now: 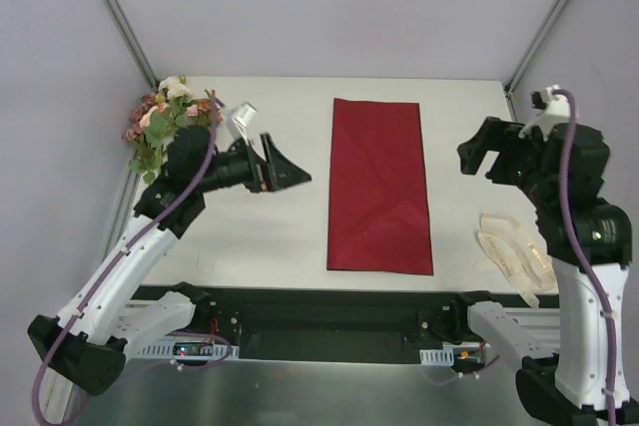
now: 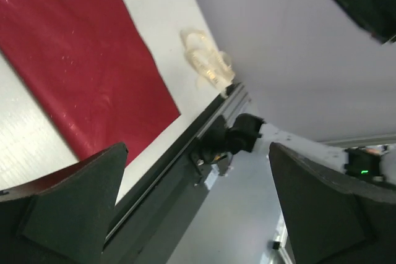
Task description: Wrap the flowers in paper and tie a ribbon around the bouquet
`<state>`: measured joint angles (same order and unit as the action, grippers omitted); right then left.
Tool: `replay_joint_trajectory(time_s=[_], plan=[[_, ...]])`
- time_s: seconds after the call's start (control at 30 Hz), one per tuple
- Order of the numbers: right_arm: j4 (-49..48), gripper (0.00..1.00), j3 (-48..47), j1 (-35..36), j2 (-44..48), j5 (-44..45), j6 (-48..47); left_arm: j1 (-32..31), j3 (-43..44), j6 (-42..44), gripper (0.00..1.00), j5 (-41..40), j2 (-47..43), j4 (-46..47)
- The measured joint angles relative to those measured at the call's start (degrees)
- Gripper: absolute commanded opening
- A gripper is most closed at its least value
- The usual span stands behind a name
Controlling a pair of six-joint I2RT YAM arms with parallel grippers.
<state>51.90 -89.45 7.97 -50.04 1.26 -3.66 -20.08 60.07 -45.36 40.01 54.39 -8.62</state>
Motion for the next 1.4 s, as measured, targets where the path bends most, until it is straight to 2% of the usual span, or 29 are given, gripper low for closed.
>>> replay_joint_trajectory(time_s=[0.1, 0.2, 0.33, 0.43, 0.53, 0.7, 0.8, 1.03, 1.1, 1.13, 1.23, 1.27, 1.4], plan=[[0.4, 0.96, 4.1, 1.9, -3.9, -2.7, 1.1, -12.9, -5.3, 7.2, 0.99, -8.4, -0.1, -3.0], [0.3, 0.96, 8.5, 7.5, -7.9, -3.6, 1.0, -28.8, -8.7, 15.5, 0.99, -21.5, 0.9, -4.8], [0.2, 0.96, 16.7, 12.0, -8.6, -3.2, 1.1, -41.9, -10.1, 25.2, 0.99, -35.5, 7.0, -5.6], [0.7, 0.96, 20.5, 12.1, -7.1, -1.5, 1.2, -47.2, -9.9, 31.8, 0.99, -42.1, 14.2, -5.5], [1.2, 0.96, 21.3, 12.1, -5.6, 0.1, 1.3, -49.8, -8.2, 37.6, 0.99, -43.9, 23.1, -5.9], [1.6, 0.96, 21.3, 12.1, -1.9, 1.7, 1.9, -50.5, -2.8, 44.6, 0.99, -43.5, 35.1, -6.3], [1.4, 0.96, 23.0, 12.1, 0.1, 1.4, 3.4, -50.8, -1.0, 46.6, 0.96, -44.2, 38.2, -5.6], [1.1, 0.96, 31.9, 12.1, 1.0, 0.0, 7.3, -54.4, -0.3, 51.9, 0.94, -50.4, 44.6, -2.5], [0.9, 0.96, 34.1, 12.1, 1.0, -0.2, 8.7, -55.3, -0.2, 53.0, 0.88, -52.3, 46.0, -1.8], [0.9, 0.96, 35.1, 12.1, 1.1, -0.2, 9.6, -55.5, 0.0, 53.3, 0.78, -53.1, 46.5, -1.4], [0.5, 0.96, 37.8, 12.1, 1.1, -0.2, 12.3, -56.1, 0.8, 54.6, 0.63, -56.5, 47.3, 0.7], [0.5, 0.96, 38.8, 12.1, 1.1, -0.2, 13.1, -56.1, 0.8, 55.0, 0.56, -57.7, 47.7, 1.5], [0.3, 0.96, 41.3, 12.1, 1.0, -0.2, 15.3, -56.1, 0.9, 56.0, 0.44, -62.4, 49.5, 3.6]])
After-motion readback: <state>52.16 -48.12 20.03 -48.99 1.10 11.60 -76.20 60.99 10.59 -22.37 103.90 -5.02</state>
